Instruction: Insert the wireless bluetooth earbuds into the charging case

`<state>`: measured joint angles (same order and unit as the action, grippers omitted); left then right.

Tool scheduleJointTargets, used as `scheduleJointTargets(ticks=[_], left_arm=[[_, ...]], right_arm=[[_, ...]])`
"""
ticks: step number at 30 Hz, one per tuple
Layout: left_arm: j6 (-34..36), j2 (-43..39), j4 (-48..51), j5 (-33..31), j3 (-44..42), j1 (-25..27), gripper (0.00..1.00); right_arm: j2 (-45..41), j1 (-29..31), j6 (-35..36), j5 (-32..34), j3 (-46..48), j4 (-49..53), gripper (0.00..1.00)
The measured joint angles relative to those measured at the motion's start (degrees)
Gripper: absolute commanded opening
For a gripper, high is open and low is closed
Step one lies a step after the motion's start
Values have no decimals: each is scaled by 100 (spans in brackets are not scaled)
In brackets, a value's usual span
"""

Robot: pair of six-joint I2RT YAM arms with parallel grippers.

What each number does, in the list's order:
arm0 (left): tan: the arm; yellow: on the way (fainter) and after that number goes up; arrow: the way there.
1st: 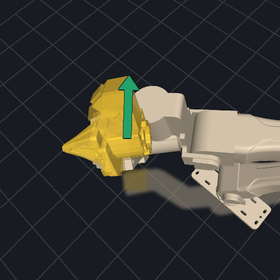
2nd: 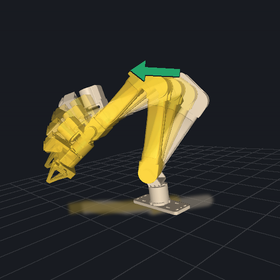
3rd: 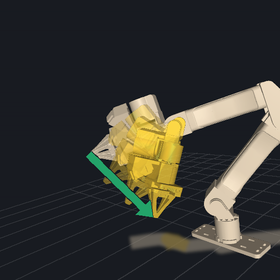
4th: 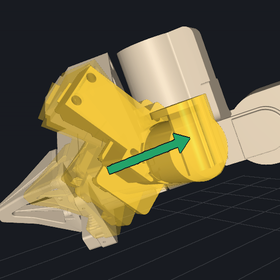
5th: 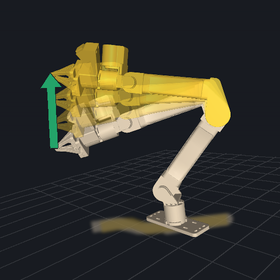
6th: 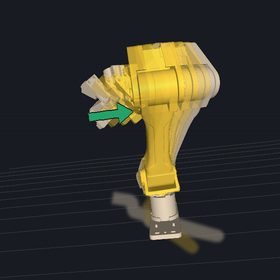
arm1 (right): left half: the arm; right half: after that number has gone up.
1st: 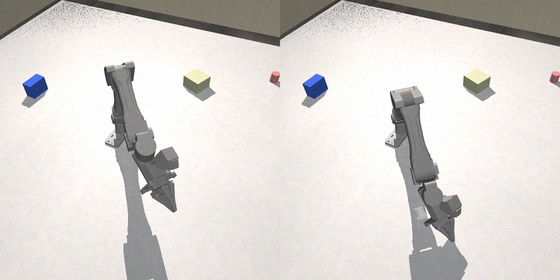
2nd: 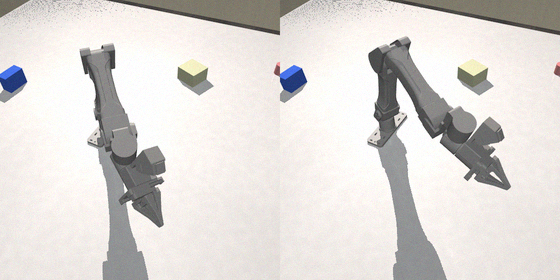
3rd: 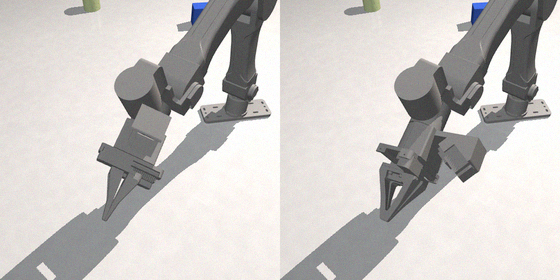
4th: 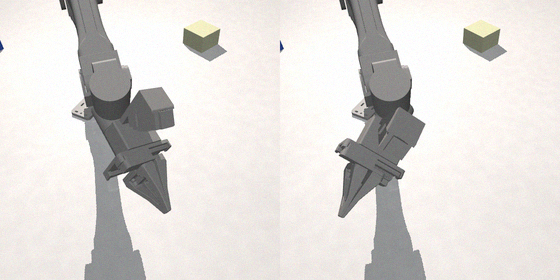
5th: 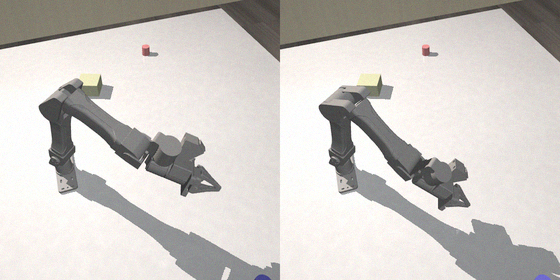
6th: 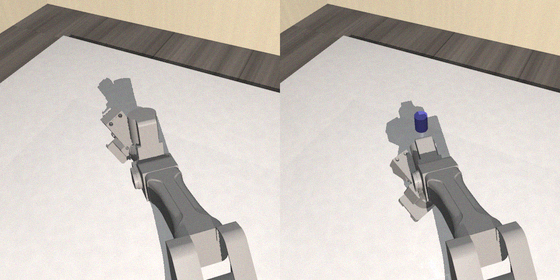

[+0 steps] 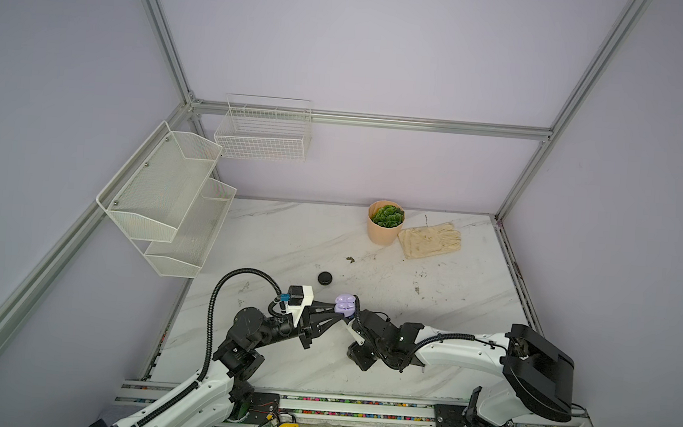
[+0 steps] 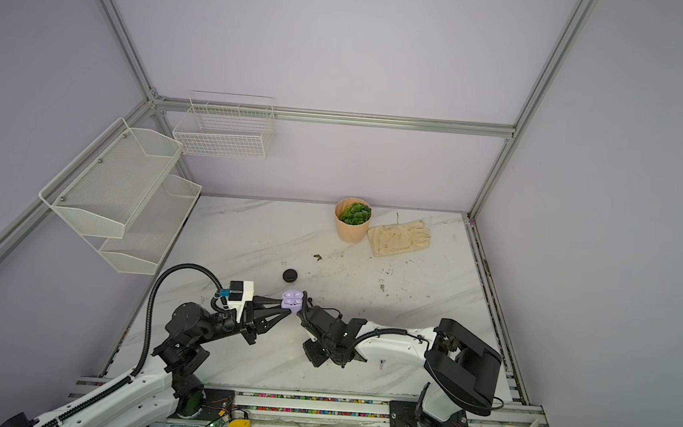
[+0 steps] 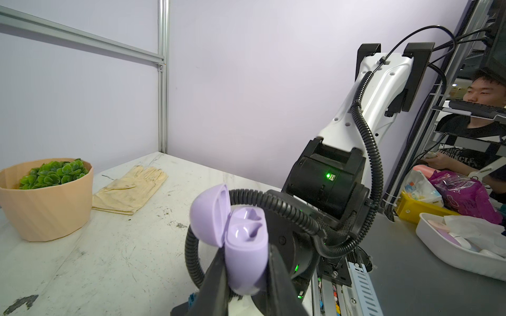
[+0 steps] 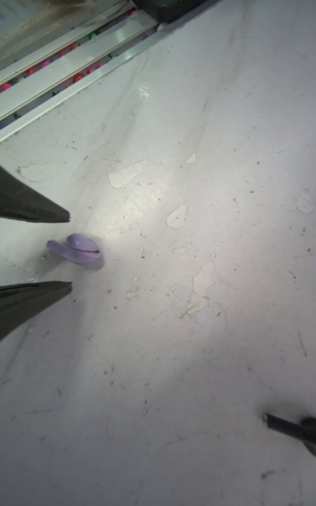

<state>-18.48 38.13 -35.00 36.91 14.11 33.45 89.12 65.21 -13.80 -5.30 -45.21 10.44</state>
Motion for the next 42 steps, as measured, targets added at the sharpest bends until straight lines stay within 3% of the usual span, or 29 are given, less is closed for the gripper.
scheduleJointTargets(ticks=[18, 34, 42], left_arm=[[-177, 2, 96, -105, 0, 0, 0], [-214, 155, 92, -48, 0, 2, 0], [-258, 168, 35, 2, 0, 11, 0]], right_arm=[[402, 22, 155, 151, -195, -267, 32], [393, 22, -219, 83, -63, -391, 38], [284, 22, -391, 48, 76, -481, 35]])
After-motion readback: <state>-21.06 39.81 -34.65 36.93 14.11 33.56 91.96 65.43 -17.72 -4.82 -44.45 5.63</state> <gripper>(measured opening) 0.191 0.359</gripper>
